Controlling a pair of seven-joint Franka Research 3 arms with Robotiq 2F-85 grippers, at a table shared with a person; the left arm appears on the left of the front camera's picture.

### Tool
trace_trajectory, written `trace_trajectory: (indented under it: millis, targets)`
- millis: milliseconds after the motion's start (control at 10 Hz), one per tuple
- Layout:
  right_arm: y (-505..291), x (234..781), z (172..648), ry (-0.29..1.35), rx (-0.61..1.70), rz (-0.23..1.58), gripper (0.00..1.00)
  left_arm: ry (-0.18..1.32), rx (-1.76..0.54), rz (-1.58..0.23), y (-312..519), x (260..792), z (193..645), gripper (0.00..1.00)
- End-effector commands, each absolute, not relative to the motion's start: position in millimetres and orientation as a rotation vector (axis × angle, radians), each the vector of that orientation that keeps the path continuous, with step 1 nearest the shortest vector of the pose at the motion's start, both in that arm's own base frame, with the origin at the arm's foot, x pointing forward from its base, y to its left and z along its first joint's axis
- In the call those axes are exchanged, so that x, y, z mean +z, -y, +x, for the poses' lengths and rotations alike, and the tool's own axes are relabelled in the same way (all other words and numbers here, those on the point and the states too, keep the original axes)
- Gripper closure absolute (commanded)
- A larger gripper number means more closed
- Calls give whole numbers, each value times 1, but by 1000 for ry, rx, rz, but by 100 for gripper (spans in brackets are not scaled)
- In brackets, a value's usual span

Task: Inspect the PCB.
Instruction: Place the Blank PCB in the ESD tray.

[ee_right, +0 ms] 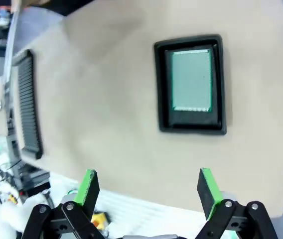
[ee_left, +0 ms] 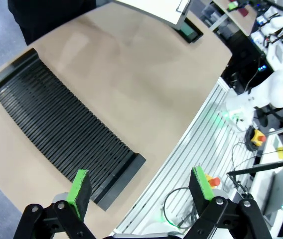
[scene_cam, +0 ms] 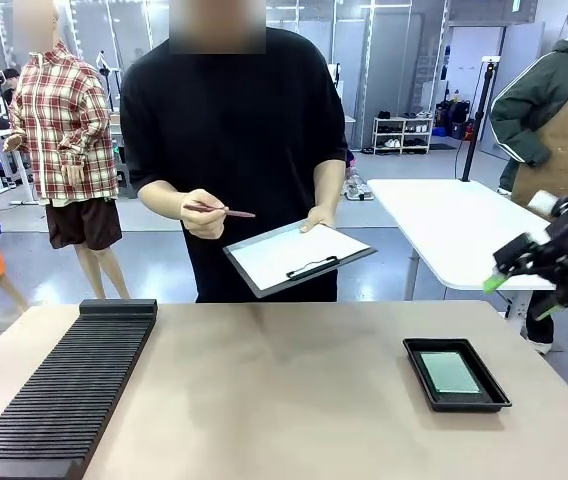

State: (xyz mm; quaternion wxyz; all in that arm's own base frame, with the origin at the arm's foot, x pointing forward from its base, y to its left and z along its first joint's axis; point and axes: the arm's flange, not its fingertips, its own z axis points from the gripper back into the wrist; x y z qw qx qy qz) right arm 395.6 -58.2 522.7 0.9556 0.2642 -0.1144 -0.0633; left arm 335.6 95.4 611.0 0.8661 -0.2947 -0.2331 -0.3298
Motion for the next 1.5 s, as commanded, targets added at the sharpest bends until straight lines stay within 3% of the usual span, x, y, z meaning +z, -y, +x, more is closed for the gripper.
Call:
trace_trajectory:
  millis: [0, 600, 700, 1400]
  targets:
    - [67, 550, 380, 191, -91, 706, 0, 471, -678, -598, -95, 614, 338, 0]
    - [75, 548, 352, 326, -10, 807, 0, 471, -678, -598, -95, 614, 338, 0]
    - [81, 556, 356, 256, -21, 795, 0, 471, -678, -598, -95, 614, 338, 0]
    - [81, 556, 356, 256, -21, 795, 0, 471, -678, -598, -95, 614, 338, 0]
